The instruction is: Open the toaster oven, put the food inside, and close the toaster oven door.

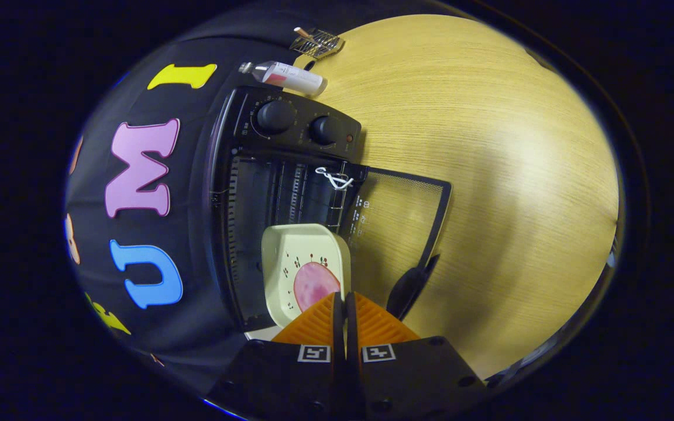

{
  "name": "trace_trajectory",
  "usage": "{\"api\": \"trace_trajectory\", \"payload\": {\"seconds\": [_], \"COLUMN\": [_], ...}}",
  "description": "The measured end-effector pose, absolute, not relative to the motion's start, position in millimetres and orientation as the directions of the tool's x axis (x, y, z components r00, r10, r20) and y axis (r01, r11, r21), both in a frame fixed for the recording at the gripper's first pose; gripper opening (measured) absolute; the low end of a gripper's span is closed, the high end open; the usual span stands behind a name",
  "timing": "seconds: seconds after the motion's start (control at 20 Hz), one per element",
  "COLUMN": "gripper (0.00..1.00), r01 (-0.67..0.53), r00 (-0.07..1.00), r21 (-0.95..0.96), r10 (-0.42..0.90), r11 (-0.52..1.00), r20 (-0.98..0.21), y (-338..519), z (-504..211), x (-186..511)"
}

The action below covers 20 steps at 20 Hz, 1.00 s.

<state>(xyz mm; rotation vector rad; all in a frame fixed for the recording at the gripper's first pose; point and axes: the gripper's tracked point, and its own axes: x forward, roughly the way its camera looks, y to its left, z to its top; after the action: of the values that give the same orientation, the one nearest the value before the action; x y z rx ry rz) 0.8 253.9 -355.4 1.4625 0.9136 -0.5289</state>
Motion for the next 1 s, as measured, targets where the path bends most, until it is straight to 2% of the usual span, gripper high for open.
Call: {"api": "trace_trajectory", "payload": {"seconds": [0.4,0.8,0.9,1.0], "gripper": [0.06,0.06,0.10,0.20], "r01": [0.836,0.821,0.801,0.790], "r00": [0.548,0.567,0.594,0.610], "r21": [0.541,0.557,0.573,0.587], "r10": [0.093,0.074,0.109,0.133], "r11": [-0.094,-0.127,-0.174,-0.178], "r20": [-0.831,-0.820,-0.797,-0.781], "y": [263,261,269,271], "z": [-377,-384,-384,-378], "x": [44,63,69,67]}}
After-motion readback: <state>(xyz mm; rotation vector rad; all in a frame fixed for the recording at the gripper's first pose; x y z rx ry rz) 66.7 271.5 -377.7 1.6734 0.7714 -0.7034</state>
